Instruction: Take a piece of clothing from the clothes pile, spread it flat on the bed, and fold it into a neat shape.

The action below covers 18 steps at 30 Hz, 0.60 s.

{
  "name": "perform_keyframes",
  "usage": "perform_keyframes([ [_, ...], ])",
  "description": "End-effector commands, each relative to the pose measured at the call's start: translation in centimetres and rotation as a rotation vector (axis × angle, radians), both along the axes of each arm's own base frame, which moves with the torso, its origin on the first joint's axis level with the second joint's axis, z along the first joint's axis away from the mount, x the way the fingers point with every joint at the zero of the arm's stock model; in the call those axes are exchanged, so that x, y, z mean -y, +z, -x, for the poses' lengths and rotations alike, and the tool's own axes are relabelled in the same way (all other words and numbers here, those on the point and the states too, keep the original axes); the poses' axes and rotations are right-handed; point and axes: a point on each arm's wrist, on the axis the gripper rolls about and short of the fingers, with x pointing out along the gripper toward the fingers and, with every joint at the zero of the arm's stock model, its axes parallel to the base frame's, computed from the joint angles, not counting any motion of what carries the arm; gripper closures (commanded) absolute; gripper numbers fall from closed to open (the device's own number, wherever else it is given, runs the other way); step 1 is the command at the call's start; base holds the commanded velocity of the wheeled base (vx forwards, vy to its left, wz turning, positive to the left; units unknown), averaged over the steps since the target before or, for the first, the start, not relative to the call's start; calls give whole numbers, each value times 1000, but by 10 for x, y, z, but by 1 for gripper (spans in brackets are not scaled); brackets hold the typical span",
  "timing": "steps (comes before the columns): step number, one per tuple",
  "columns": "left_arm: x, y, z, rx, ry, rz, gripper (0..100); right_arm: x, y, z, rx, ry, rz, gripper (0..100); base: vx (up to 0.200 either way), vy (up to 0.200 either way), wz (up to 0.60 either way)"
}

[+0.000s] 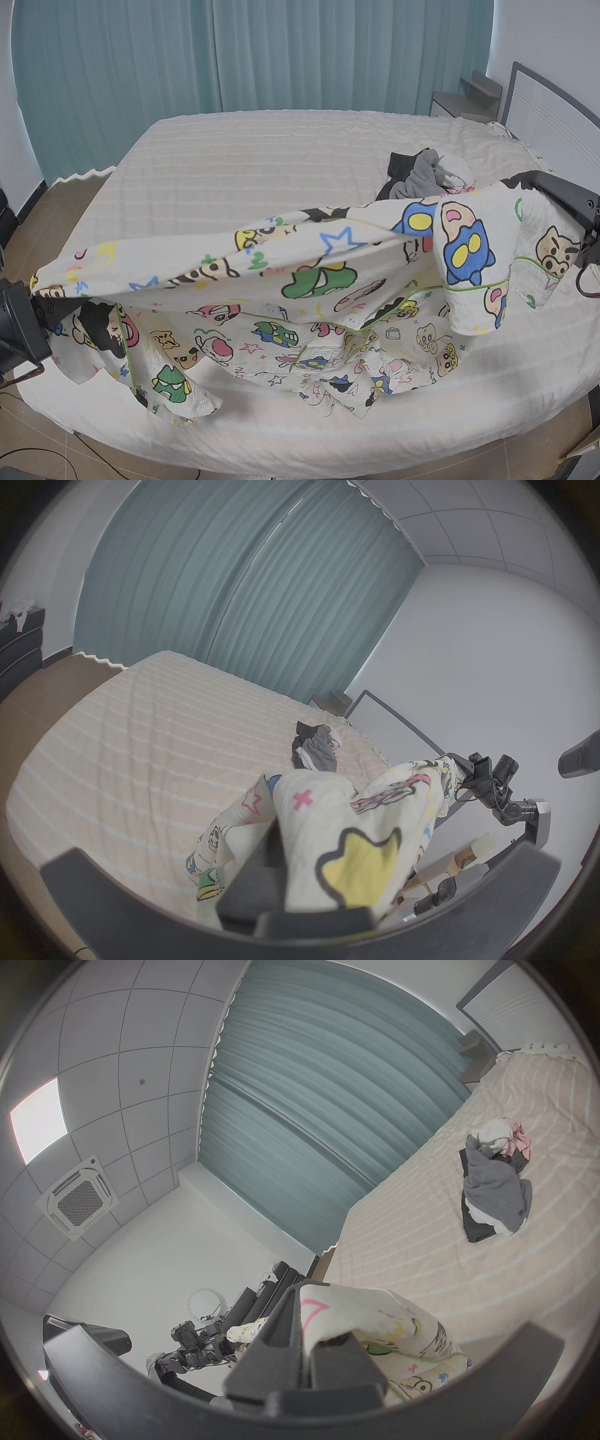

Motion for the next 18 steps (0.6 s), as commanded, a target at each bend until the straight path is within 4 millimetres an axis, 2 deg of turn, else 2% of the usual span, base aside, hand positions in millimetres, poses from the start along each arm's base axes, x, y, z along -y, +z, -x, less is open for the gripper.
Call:
perform_keyframes([
  [1,-1,-1,-1,-1,10,-9,100,-2,-1,-4,-11,3,6,100,0,200,0],
  [18,-2,-3,-1,7,21,-34,100,-6,1,-3,-2,22,6,100,0,200,0],
])
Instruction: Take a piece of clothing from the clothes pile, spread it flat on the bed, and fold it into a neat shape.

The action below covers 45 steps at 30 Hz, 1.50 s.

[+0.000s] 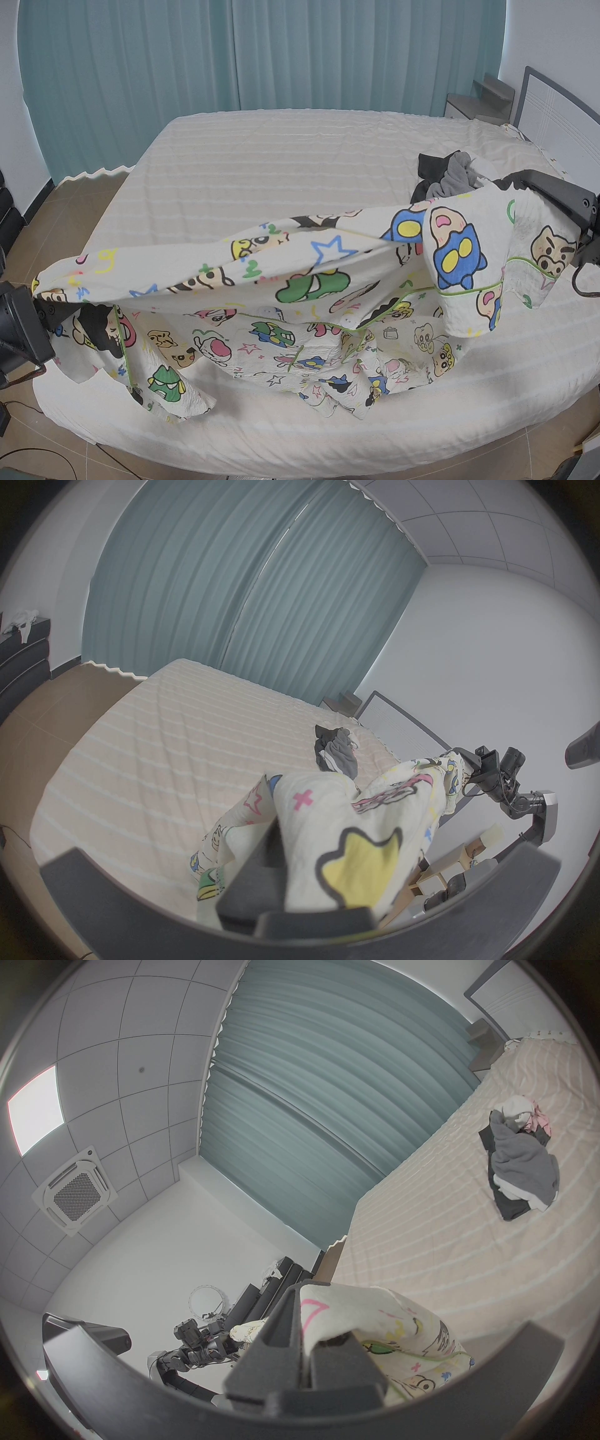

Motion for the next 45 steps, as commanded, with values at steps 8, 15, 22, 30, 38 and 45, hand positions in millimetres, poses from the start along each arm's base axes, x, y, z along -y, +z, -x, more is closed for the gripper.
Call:
perform_keyframes([
  [8,0,0,0,0,2,0,100,0,0,0,0,1,-1,100,0,175,0],
  [15,0,-1,0,-1,4,-1,100,0,0,0,-3,1,1,100,0,0,0],
  [22,0,-2,0,-6,4,-5,100,0,-1,1,-4,1,1,100,0,0,0],
  [30,-2,-1,3,5,1,3,100,2,2,8,32,12,4,100,-200,0,0],
  [38,-10,1,16,40,-15,28,100,8,11,31,126,45,-3,100,-100,0,0],
  [45,-19,-2,30,70,-24,50,100,16,11,46,160,63,-16,100,0,0,0],
])
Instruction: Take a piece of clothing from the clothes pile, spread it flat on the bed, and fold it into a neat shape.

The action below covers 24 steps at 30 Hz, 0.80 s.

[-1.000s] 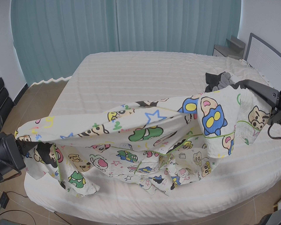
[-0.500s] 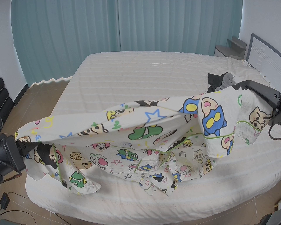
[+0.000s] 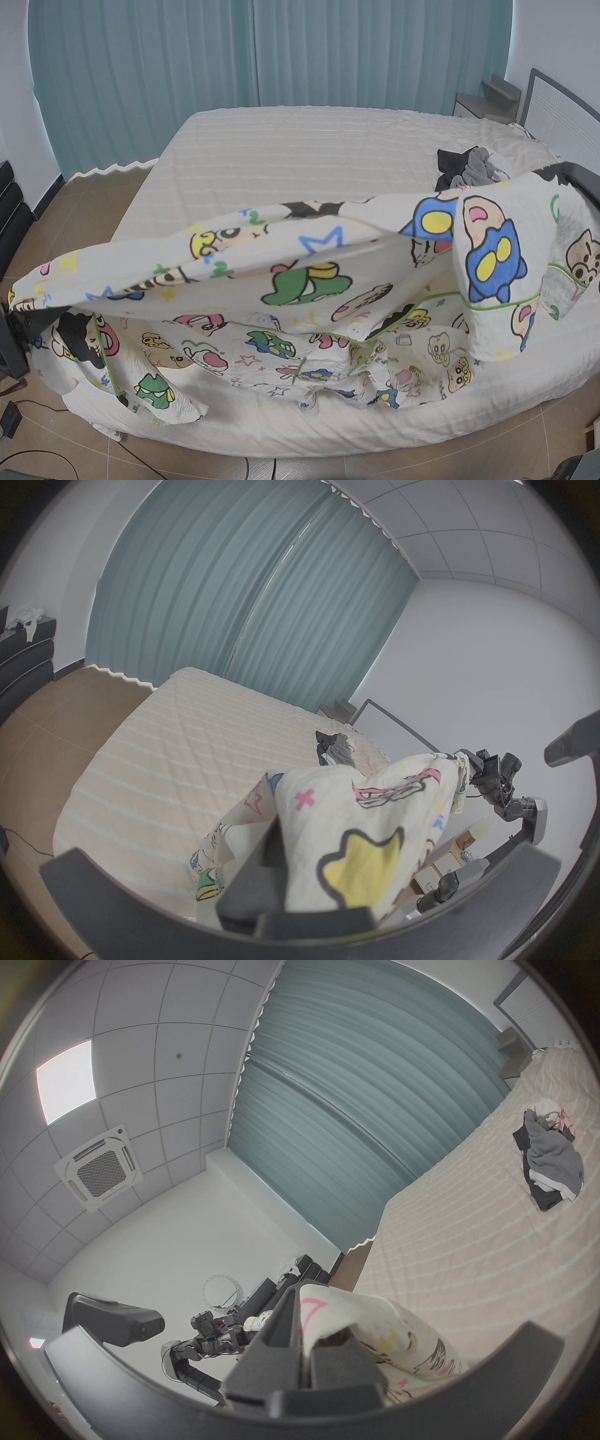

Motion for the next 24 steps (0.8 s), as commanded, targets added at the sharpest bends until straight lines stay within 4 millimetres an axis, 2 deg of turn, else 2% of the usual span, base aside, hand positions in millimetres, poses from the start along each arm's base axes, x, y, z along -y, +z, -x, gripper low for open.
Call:
perform_keyframes([
  [1,-7,-4,10,21,-2,16,100,8,1,13,34,14,-15,100,0,0,0],
  [8,-8,-17,13,-6,-18,-1,100,9,1,16,35,17,-15,100,0,0,0],
  [13,-6,-36,11,-70,-49,-35,100,6,-16,10,-87,16,56,100,0,0,0],
  [20,0,-59,2,-170,-63,-86,100,-2,-34,-9,-197,-11,115,100,0,0,0],
  [24,5,-62,-5,-205,-62,-103,100,-6,-39,-23,-229,-37,131,100,0,0,0],
])
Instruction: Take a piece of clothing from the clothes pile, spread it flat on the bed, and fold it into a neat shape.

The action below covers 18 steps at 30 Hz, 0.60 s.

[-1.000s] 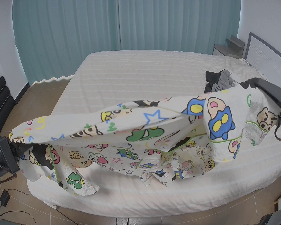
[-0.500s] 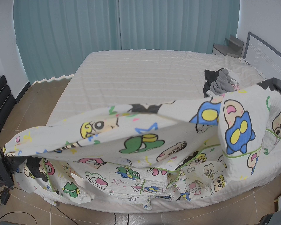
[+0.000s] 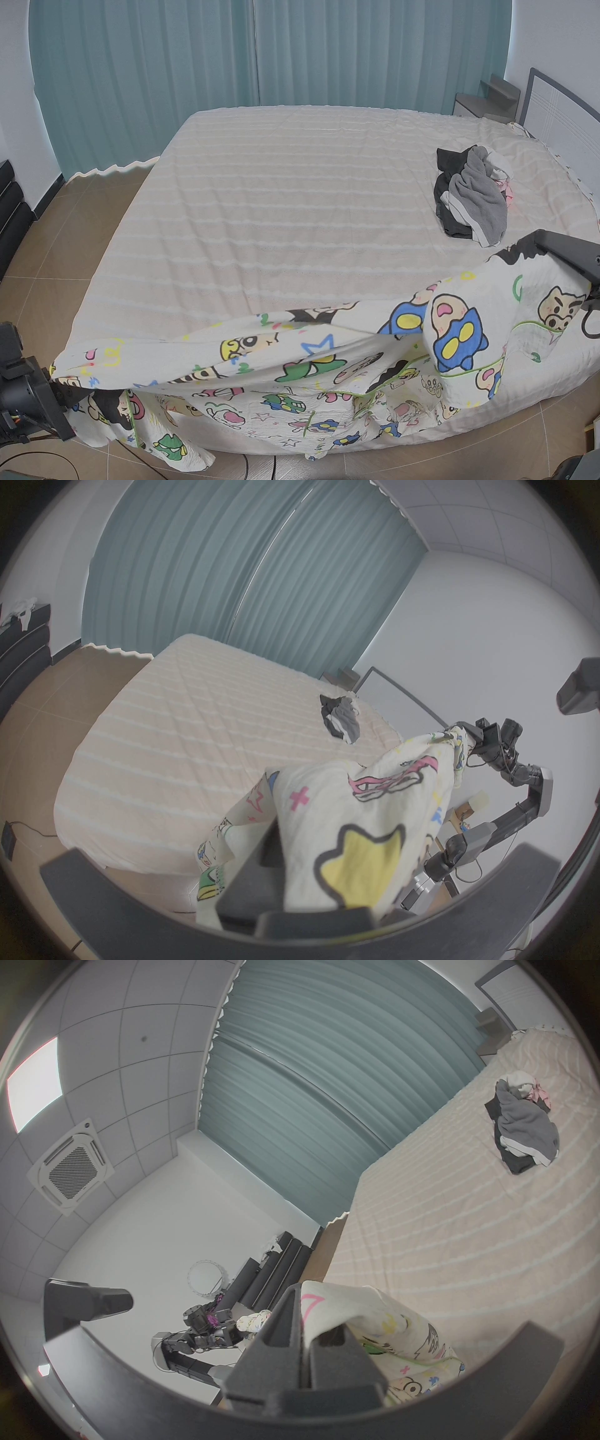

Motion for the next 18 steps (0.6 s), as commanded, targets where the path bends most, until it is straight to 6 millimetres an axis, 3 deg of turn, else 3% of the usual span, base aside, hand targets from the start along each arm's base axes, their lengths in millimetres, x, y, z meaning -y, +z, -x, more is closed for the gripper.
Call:
perform_keyframes([
  [1,8,-8,-12,-58,3,-31,100,-7,-10,-21,-61,-26,35,100,0,0,0],
  [4,14,-7,-21,-63,6,-32,100,-9,-14,-31,-79,-43,46,100,0,0,0],
  [18,47,-18,-92,-127,86,-76,100,-19,-35,-77,-116,-118,103,100,200,0,0],
])
